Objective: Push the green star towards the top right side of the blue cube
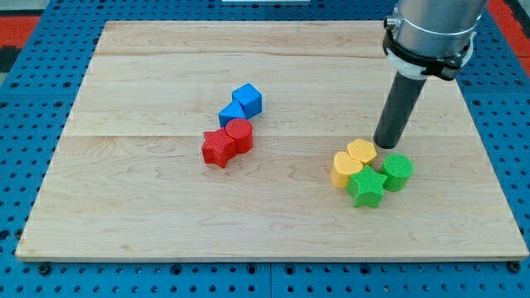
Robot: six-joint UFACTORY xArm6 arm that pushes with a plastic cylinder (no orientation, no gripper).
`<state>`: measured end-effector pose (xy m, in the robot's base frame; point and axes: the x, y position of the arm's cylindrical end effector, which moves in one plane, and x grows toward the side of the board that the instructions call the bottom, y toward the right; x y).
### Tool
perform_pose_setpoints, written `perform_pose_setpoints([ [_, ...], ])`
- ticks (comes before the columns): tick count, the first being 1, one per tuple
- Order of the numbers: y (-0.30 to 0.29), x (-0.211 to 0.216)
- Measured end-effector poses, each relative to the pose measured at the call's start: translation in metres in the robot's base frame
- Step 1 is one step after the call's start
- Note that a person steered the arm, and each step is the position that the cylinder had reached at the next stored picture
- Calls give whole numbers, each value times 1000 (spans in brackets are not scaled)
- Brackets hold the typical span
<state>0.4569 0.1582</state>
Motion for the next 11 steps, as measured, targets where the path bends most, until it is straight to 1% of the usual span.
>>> perform_pose_setpoints([
  [1, 43, -3],
  [2, 80, 7],
  [3, 97, 61],
  [4, 45, 102],
  [5, -34, 92],
  [6, -109, 70],
  [7, -168, 63],
  [8, -155, 62],
  [9, -143, 45],
  [11, -100, 8],
])
